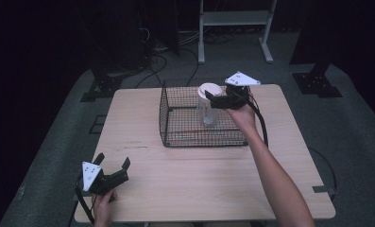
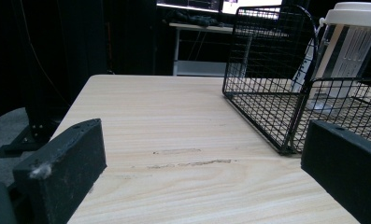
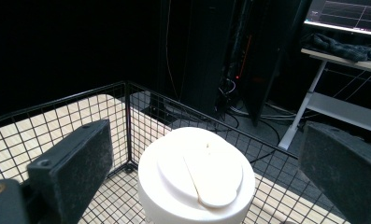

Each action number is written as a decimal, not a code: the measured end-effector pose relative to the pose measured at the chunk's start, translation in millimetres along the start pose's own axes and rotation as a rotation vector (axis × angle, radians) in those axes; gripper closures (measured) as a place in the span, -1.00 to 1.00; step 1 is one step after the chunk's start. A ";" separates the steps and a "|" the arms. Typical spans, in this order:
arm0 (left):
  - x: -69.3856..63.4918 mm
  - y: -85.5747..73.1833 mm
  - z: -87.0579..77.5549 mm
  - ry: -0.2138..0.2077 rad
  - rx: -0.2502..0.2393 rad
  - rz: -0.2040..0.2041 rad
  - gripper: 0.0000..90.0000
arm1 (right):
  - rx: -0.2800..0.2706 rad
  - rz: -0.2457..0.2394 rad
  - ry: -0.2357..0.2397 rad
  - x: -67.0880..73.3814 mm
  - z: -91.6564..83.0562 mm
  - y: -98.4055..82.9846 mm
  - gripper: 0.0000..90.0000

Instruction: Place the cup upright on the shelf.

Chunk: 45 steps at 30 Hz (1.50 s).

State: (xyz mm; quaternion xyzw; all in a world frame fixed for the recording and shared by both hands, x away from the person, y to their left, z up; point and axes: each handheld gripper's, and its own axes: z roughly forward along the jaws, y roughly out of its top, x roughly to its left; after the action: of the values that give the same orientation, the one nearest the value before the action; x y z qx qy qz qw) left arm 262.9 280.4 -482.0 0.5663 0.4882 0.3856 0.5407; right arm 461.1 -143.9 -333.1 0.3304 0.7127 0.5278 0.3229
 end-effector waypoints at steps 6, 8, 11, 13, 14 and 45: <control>0.0 0.1 0.3 0.002 -0.001 0.001 -1.00 | 0.001 0.000 0.001 -2.2 -7.5 0.2 -0.94; -0.2 0.1 0.2 0.002 -0.001 0.003 -1.00 | 0.001 0.002 0.001 -2.5 -8.7 -0.6 -0.94; -0.4 0.0 0.2 0.002 -0.001 0.003 -1.00 | 0.008 0.013 -0.003 -5.1 -12.5 -6.0 -0.94; -0.3 0.0 0.2 0.002 -0.001 0.003 -1.00 | 0.014 0.011 -0.006 -6.9 -14.5 -8.1 -0.94; -0.2 0.0 0.2 0.002 -0.001 0.003 -1.00 | 0.010 0.014 -0.009 -7.6 -16.2 -9.0 -0.94; -0.8 0.0 0.2 0.001 0.000 0.010 -1.00 | 0.002 -0.020 0.022 -5.0 -62.0 -13.9 -0.94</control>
State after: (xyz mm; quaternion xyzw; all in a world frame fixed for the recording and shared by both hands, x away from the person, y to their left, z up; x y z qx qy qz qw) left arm 262.9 279.6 -481.9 0.5687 0.4857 0.3885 0.5383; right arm 412.0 -184.4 -331.4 0.3178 0.7201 0.5276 0.3197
